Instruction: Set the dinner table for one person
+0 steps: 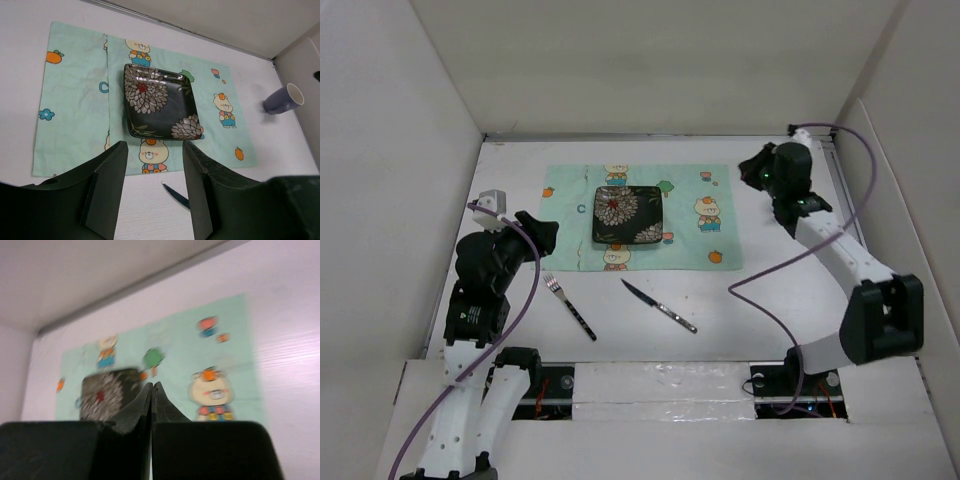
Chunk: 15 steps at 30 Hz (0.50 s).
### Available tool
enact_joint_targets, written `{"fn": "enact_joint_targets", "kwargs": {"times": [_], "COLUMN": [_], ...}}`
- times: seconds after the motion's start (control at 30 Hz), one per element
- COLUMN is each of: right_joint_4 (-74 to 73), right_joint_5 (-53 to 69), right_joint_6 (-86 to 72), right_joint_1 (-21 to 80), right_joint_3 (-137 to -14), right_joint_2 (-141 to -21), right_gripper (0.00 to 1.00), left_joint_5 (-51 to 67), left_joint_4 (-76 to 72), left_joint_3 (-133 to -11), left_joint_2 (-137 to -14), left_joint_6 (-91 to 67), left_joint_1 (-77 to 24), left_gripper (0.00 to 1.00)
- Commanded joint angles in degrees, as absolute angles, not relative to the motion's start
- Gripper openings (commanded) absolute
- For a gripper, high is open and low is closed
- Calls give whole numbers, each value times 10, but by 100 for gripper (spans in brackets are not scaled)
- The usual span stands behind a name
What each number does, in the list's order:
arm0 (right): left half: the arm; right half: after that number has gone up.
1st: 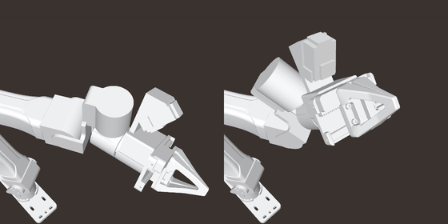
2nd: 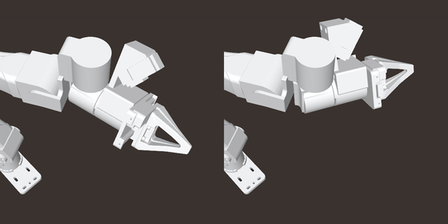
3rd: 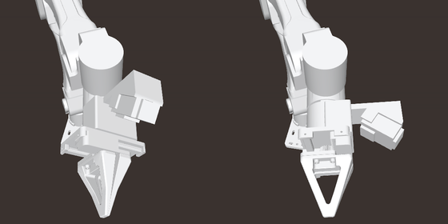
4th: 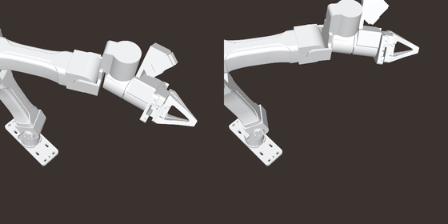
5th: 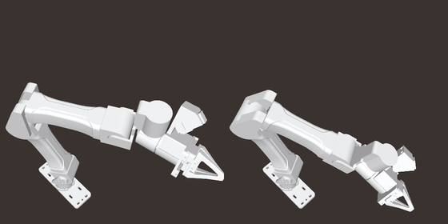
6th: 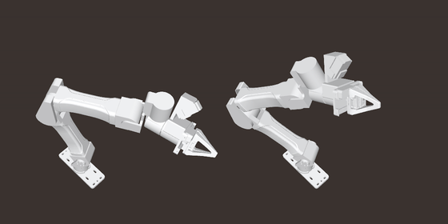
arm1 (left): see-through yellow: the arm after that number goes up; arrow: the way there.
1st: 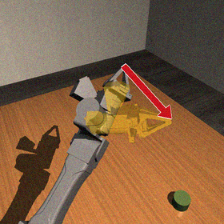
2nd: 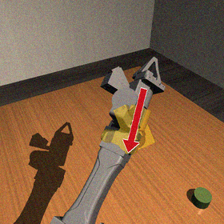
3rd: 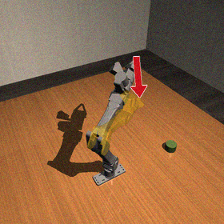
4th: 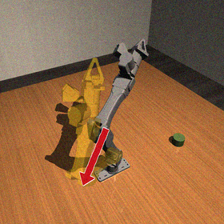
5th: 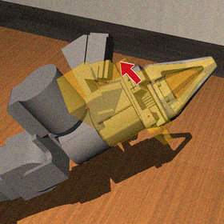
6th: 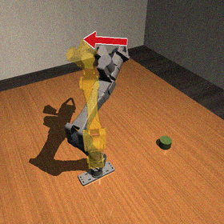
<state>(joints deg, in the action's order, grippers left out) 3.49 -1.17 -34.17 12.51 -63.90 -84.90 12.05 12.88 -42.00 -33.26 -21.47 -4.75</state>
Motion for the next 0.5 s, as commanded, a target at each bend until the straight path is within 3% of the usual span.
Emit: {"fn": "enact_joint_targets", "kwargs": {"times": [0.0, 0.07, 0.1, 0.2, 0.47], "right_joint_4": [-34, -66, -72, -80, -133], "right_joint_5": [-219, -279, -288, -274, -244], "right_joint_6": [-292, -294, -295, -294, -294], "right_joint_1": [86, 42, 26, -37, -81], "right_joint_3": [-588, -586, -585, -603, -735], "right_joint_2": [-774, -766, -767, -805, -972], "right_gripper": [0, 15, 33, 49, 51], "left_joint_5": [136, 132, 130, 134, 127], "left_joint_4": [110, 111, 111, 112, 115], "left_joint_3": [-427, -428, -430, -429, -430], "left_joint_2": [-328, -328, -330, -330, -331], "left_joint_6": [-213, -213, -213, -211, -212], "left_joint_1": [-51, -51, -57, -57, -62], "left_gripper": [45, 45, 45, 45, 45]}}
